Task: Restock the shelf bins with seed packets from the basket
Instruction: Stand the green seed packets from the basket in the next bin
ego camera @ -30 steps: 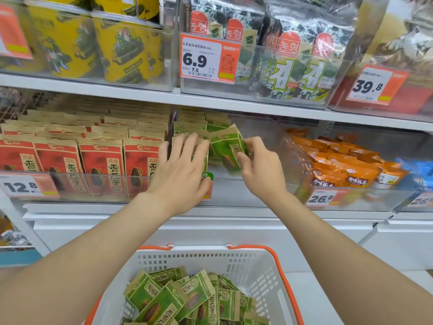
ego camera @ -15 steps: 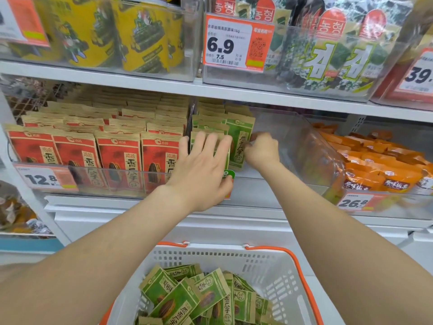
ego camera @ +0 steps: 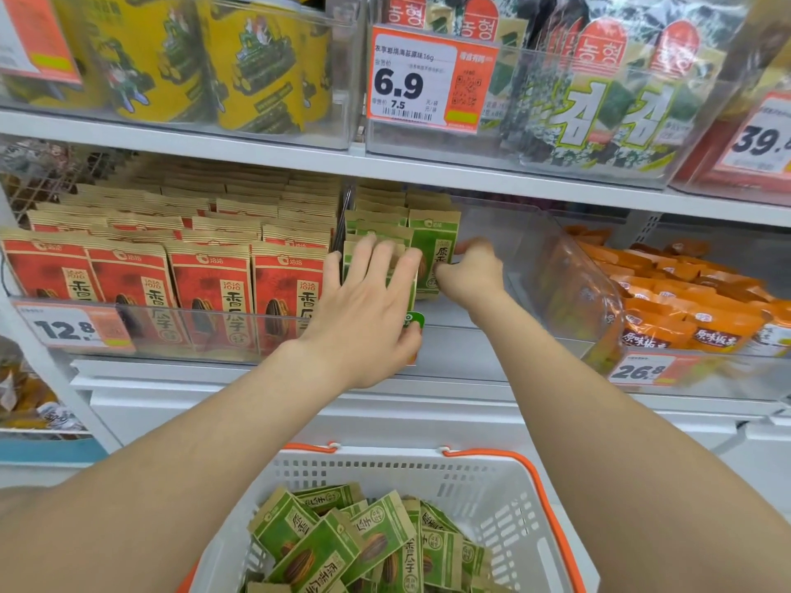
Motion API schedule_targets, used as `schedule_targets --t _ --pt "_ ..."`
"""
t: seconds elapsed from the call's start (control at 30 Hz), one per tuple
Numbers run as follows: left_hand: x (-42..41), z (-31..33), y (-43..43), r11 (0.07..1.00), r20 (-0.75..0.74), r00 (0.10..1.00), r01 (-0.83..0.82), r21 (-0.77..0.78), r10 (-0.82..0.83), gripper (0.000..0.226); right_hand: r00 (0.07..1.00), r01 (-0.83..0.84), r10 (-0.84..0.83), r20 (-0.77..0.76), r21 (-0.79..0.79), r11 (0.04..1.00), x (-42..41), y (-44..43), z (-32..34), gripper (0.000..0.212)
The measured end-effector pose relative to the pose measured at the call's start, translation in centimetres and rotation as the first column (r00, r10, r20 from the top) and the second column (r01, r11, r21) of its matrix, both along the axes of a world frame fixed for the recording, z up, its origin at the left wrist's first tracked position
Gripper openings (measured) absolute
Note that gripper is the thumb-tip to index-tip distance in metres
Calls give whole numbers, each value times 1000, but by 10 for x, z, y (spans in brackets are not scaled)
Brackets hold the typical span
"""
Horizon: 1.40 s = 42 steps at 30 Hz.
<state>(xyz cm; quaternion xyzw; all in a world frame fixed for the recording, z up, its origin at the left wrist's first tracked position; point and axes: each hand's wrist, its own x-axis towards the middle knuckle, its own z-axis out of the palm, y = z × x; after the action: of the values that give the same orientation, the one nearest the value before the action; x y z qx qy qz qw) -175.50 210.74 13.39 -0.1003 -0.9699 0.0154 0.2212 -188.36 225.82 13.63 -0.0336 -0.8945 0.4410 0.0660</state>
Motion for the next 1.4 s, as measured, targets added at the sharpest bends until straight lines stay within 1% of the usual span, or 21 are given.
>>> schedule_targets --t 0.13,0.2,0.33,0.4,0.47,0.57,0.63,0.67,0.73,0.8,0.83,0.9,0.93,1.0,1.07,1.13,1.17,1.23,1.27,1.33,1.4 --pt "3 0 3 999 5 1000 1 47 -2 84 997 -73 71 28 97 993 5 2 2 28" --pt "5 1 5 998 -6 1000 4 59 -4 88 997 -77 73 36 148 986 8 4 3 32" --pt "10 8 7 996 -60 998 33 83 -28 85 999 -49 49 5 204 978 17 8 8 26" --pt "13 12 8 994 -120 991 68 82 -58 78 998 -8 23 -63 229 973 23 13 10 29" --pt "15 14 11 991 -190 978 105 78 -88 63 992 -5 36 -124 241 970 29 17 10 31" --pt "18 15 13 993 -230 971 78 86 -56 38 988 -63 92 -122 222 973 35 21 6 28" --pt "19 16 15 995 -228 973 65 76 -46 27 987 -88 115 -113 221 971 39 24 6 17" --pt "21 16 16 993 -221 972 96 74 -77 22 984 -107 136 -119 225 968 42 26 8 16" --pt "26 16 21 981 -141 979 163 102 -147 20 969 -147 190 -158 253 956 52 32 13 28" --pt "33 10 28 985 56 987 144 93 -150 29 939 -158 240 -248 310 938 65 39 16 33" --pt "36 4 32 988 151 976 152 39 -156 32 916 -163 279 -290 365 917 72 42 16 32" --pt "41 -14 39 975 364 916 208 -74 -168 34 871 -208 401 -284 526 825 89 44 11 29" --pt "43 -25 40 965 489 860 234 -120 -148 35 851 -246 472 -229 619 746 97 44 6 30" --pt "46 -50 43 945 712 699 274 -181 -67 37 821 -311 568 -63 785 536 114 44 -6 30" --pt "50 -79 45 925 840 542 313 -215 12 38 797 -399 590 128 845 356 131 46 -25 25" --pt "54 -107 48 902 891 451 368 -227 40 34 746 -547 560 360 811 208 149 54 -49 13" --pt "57 -119 49 898 902 431 384 -215 32 31 711 -610 533 458 779 144 158 60 -63 14" --pt "64 -139 51 905 916 401 385 -178 10 26 646 -684 487 589 729 26 172 73 -90 30" --pt "68 -150 49 911 918 395 376 -168 6 22 625 -699 472 621 715 -15 178 79 -101 32" --pt "79 -172 45 898 902 432 388 -206 21 12 609 -714 457 649 699 -40 188 88 -115 31" --pt "90 -194 39 865 878 475 419 -276 50 40 593 -734 438 675 677 -51 195 93 -122 30"
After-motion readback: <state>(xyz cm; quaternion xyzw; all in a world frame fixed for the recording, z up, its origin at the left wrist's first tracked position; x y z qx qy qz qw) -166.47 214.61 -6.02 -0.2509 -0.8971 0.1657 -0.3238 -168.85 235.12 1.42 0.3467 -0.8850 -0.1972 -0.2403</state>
